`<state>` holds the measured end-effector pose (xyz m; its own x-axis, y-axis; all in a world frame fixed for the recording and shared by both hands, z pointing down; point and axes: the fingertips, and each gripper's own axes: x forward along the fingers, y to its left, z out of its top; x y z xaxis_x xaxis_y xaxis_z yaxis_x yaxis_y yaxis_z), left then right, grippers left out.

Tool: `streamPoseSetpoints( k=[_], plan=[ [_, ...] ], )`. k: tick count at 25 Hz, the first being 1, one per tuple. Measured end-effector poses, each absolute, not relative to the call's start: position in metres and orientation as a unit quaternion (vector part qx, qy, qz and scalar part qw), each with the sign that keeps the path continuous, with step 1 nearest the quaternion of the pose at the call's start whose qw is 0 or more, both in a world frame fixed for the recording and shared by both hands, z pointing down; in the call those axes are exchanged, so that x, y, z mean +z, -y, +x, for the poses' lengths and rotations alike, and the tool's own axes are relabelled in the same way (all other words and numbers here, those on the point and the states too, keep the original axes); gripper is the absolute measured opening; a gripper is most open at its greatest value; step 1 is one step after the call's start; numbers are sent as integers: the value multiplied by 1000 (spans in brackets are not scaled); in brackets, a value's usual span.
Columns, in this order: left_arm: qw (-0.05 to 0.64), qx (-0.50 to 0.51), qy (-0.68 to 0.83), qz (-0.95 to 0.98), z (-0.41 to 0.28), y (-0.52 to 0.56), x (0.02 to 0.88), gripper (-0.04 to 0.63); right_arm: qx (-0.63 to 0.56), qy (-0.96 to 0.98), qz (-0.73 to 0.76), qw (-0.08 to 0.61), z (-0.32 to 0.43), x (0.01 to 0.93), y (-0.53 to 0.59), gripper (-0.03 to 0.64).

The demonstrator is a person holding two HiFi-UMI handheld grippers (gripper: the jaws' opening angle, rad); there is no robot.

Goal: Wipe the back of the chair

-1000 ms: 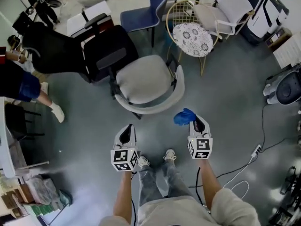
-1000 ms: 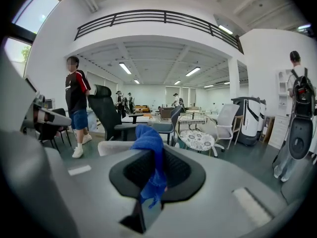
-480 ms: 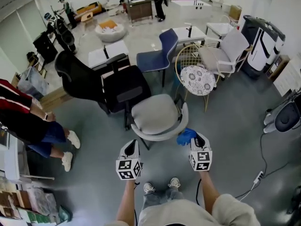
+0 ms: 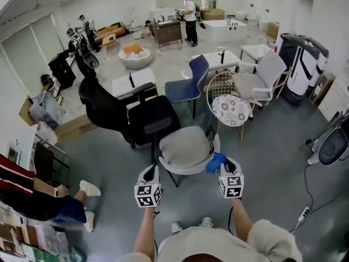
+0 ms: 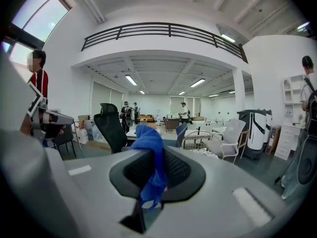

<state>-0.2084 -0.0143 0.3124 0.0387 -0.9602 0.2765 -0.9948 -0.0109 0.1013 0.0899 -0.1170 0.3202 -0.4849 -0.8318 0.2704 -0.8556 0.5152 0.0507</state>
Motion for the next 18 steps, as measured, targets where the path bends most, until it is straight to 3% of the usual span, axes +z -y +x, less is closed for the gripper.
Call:
streamPoseSetpoints(
  k=[18],
  plan=[
    [122,43,700,703,-225,10,295,5,27,861,495,115,87,292,112,37]
  ],
)
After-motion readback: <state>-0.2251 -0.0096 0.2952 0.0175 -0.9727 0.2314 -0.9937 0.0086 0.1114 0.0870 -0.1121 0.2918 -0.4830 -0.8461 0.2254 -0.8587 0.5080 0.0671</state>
